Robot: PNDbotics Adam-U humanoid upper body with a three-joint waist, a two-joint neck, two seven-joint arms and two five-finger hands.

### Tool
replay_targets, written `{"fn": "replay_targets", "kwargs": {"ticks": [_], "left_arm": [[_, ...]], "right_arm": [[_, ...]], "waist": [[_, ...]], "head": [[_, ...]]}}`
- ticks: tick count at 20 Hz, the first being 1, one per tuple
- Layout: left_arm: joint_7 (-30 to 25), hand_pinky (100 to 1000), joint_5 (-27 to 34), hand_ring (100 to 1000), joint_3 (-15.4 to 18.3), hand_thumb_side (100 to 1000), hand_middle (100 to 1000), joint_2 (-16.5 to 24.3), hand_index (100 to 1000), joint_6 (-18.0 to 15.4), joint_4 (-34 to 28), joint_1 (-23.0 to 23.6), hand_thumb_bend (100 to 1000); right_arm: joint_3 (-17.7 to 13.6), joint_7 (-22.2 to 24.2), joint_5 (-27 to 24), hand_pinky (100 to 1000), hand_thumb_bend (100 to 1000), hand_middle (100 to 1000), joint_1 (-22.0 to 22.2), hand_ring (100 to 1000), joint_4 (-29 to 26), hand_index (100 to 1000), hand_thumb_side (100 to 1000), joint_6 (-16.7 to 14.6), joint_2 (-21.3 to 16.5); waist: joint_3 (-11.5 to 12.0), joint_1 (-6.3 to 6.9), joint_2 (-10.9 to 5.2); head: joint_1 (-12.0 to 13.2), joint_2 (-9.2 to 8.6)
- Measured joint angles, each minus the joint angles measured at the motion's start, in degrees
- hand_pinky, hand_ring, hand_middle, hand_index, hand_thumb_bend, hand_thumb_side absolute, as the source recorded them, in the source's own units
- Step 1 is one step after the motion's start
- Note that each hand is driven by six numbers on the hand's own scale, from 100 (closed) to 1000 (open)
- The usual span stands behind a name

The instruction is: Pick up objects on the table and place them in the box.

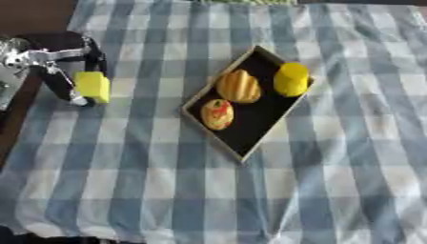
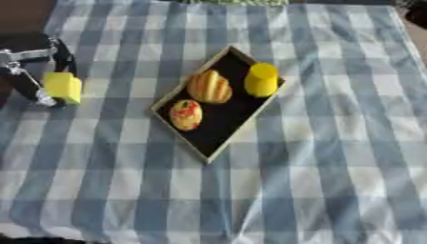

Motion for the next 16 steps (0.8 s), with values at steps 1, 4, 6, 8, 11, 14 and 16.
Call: {"fn": "replay_targets", "kwargs": {"ticks": [1,4,6,8,11,14,16], "left_arm": [[0.2,691,0.2,544,0.0,100,393,0.0,629,-0.1,-0.5,0.0,453],[0.0,691,2.8,541,0.0,100,393,-0.1,633,-0.5,-3.1,-0.6,385],[-0.9,692,6.1,539,-0.2,100,393,-0.3,634,-0.5,-6.0,-1.7,367],[-2.1,693,9.6,542,-0.7,100,395,-0.9,637,0.3,-8.9,-3.0,372],[-3.9,691,13.9,537,-2.1,100,391,-2.3,634,2.1,-12.5,-5.0,336],[-5.6,691,17.7,533,-3.6,100,387,-4.8,631,3.8,-15.3,-6.4,289],[-6.8,694,20.1,532,-4.5,100,386,-6.9,631,5.0,-16.5,-7.3,247]], "right_arm": [[0.0,0.0,-0.1,887,100,658,0.1,986,0.0,789,473,0.0,0.0],[0.0,-0.1,-0.2,887,100,659,0.3,986,0.0,788,472,0.0,0.0],[-0.1,-0.1,-0.2,887,100,659,0.3,985,0.0,787,471,0.0,0.0],[-0.2,-0.1,-0.2,887,100,659,0.3,985,0.0,787,469,0.0,0.0],[-0.2,0.0,-0.2,887,100,660,0.3,985,0.0,787,470,0.0,0.0],[-0.2,0.0,-0.2,887,100,655,0.3,986,0.0,787,469,0.0,0.0],[-0.2,0.0,-0.3,888,100,653,0.3,986,0.0,787,469,0.0,0.0]], "waist": [[0.0,0.0,0.0],[0.1,0.0,0.0],[0.2,0.0,0.0],[0.3,0.0,0.0],[0.3,0.0,-0.03],[0.1,0.0,-0.06],[0.0,0.0,-0.06]], "head": [[0.0,0.0],[0.0,0.0],[0.0,0.0],[-0.1,0.0],[-0.3,0.0],[-0.5,0.0],[-0.8,0.0]]}}
